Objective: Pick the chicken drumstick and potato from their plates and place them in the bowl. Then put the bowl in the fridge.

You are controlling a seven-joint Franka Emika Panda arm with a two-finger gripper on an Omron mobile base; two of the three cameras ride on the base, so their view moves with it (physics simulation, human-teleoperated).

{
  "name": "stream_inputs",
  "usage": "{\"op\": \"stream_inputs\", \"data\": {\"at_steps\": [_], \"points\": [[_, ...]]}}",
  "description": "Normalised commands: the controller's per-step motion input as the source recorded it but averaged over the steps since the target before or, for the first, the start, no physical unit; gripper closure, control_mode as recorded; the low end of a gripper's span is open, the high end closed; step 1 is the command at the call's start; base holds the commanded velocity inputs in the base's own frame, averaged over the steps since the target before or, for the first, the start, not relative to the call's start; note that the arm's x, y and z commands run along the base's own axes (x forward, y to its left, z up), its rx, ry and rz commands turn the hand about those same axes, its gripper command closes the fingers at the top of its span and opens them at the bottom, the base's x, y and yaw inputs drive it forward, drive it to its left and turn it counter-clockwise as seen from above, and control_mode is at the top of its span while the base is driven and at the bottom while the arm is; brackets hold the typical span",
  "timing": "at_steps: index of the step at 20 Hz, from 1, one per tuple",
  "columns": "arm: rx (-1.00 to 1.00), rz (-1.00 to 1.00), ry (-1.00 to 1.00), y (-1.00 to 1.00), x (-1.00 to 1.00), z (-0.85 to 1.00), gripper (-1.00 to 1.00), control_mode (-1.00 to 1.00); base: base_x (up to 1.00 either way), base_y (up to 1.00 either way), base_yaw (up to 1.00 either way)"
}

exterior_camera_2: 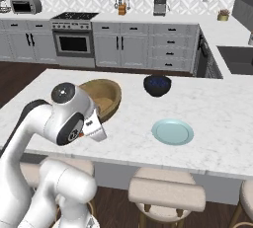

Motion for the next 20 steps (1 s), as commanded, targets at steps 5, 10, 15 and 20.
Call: {"op": "stream_inputs", "data": {"at_steps": [5, 10, 15, 20], "points": [[0.00, 0.00, 0.00, 0.00, 0.00, 0.00, 1.00, 1.00, -0.88, 0.34, 0.00], [0.00, 0.00, 0.00, 0.00, 0.00, 0.00, 1.00, 1.00, -1.00, 0.89, 0.00], [0.00, 0.00, 0.00, 0.00, 0.00, 0.00, 1.00, 1.00, -0.59, 1.00, 0.00], [0.00, 0.00, 0.00, 0.00, 0.00, 0.00, 1.00, 1.00, -0.17, 1.00, 0.00]]}}
